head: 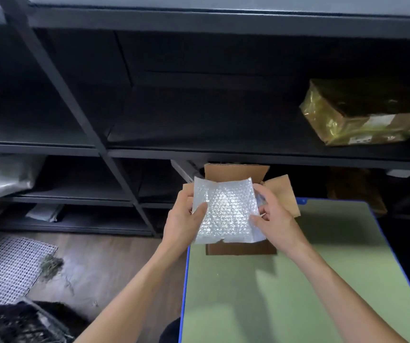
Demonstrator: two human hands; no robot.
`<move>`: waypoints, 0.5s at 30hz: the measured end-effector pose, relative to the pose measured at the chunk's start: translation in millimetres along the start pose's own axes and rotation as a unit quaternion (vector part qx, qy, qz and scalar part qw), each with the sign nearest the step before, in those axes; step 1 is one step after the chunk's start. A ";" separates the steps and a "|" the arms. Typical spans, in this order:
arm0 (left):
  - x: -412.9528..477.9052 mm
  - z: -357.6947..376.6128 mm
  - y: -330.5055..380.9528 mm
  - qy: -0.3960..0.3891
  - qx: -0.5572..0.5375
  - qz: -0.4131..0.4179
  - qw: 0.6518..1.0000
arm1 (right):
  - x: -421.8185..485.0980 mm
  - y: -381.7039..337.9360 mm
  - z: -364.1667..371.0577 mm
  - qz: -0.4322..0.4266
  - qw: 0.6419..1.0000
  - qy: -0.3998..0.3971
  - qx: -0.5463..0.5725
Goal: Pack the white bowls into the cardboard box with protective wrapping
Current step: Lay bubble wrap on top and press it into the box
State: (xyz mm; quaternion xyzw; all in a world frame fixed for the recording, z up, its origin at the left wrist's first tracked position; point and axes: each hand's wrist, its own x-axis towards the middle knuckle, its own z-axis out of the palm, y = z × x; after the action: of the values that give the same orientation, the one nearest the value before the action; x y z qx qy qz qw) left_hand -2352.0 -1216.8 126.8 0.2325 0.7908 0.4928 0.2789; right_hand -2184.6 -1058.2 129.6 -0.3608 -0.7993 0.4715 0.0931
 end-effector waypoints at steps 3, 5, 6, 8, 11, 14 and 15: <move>10.9 1.4 4.6 -0.019 0.033 0.028 0.999 | -0.9 1.9 1.1 0.019 0.999 0.029 -0.036; 18.8 6.1 6.7 -0.023 0.063 0.058 0.996 | 0.3 4.9 -0.3 0.038 0.997 0.039 -0.060; 23.9 9.4 6.2 -0.021 0.080 0.075 0.994 | 1.7 5.3 -1.4 0.047 0.996 0.045 -0.068; 34.9 16.9 4.5 -0.018 0.103 0.094 0.990 | 6.7 5.1 -4.4 0.059 0.993 0.055 -0.084; 48.0 26.6 -0.7 -0.012 0.164 0.119 0.979 | 16.5 5.7 -7.8 0.055 0.988 0.063 -0.127; 56.5 32.5 -8.2 0.001 0.233 0.144 0.962 | 23.2 5.5 -6.5 0.031 0.974 0.065 -0.216; 57.1 34.7 -9.4 0.000 0.250 0.144 0.957 | 25.6 7.1 -5.5 0.024 0.963 0.067 -0.262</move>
State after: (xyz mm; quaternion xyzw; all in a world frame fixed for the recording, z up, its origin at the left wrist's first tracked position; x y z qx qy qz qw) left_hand -2371.7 -1161.4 93.7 0.4061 0.8469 0.3143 0.1377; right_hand -2197.0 -1035.3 121.8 -0.4224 -0.8778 0.2227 0.0377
